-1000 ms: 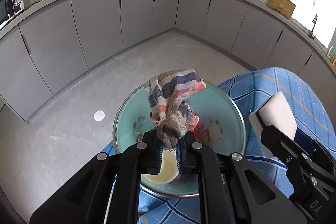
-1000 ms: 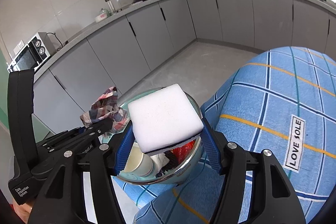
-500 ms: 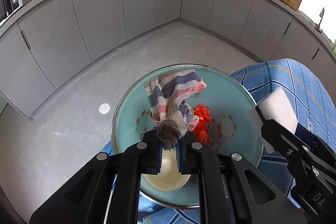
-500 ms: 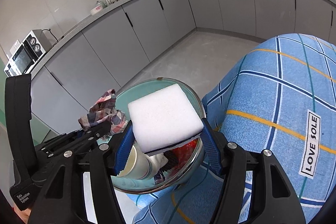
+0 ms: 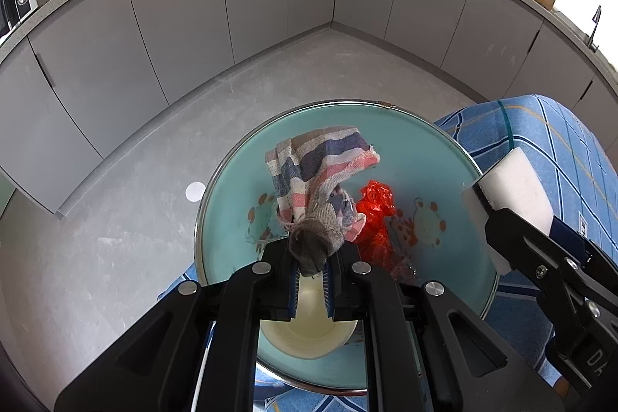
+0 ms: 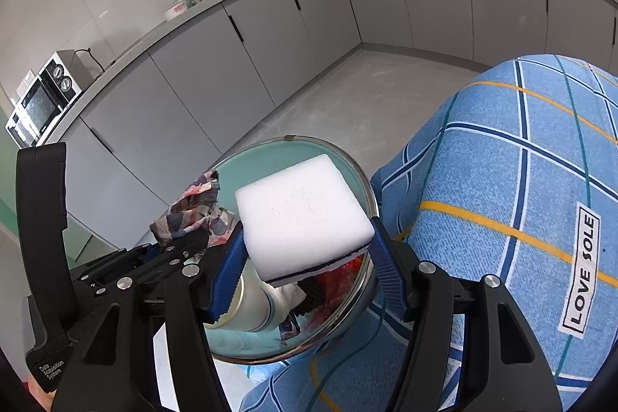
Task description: Collect trash
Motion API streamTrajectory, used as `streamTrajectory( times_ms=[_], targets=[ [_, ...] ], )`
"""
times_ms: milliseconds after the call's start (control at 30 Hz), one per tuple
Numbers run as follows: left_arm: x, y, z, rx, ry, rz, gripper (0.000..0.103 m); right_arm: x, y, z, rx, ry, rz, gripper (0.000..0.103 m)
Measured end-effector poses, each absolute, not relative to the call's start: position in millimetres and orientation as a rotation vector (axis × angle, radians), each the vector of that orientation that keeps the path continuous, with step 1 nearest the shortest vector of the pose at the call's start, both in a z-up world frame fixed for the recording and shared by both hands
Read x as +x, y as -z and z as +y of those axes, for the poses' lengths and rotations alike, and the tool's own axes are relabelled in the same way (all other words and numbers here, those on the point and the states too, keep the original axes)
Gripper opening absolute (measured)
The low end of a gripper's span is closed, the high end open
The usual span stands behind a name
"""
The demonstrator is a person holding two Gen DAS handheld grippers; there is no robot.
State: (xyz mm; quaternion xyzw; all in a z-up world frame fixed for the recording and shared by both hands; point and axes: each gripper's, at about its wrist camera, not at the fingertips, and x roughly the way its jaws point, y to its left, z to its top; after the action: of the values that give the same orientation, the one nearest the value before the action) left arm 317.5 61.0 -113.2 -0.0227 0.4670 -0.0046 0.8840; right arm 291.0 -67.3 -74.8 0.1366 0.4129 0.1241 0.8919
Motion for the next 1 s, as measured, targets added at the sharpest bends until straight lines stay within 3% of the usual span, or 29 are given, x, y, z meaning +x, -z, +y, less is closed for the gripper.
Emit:
streamTrajectory(
  times_ms=[333,467,1000],
  targets=[
    [321.3,117.7,63.8,-0.052,-0.004,0.987,0.01,294.2,78.9,-67.1,0.283,-0.267,0.862,0.064],
    [322.0,121.5,65.5,-0.059,-0.008,1.001,0.01,297.8,83.6,-68.9,0.306,-0.291,0.882,0.07],
    [323.4,130.0,59.7,-0.018,-0.019,1.026,0.011,279.4,63.4,-92.3,0.35,-0.226,0.81,0.07]
  ],
)
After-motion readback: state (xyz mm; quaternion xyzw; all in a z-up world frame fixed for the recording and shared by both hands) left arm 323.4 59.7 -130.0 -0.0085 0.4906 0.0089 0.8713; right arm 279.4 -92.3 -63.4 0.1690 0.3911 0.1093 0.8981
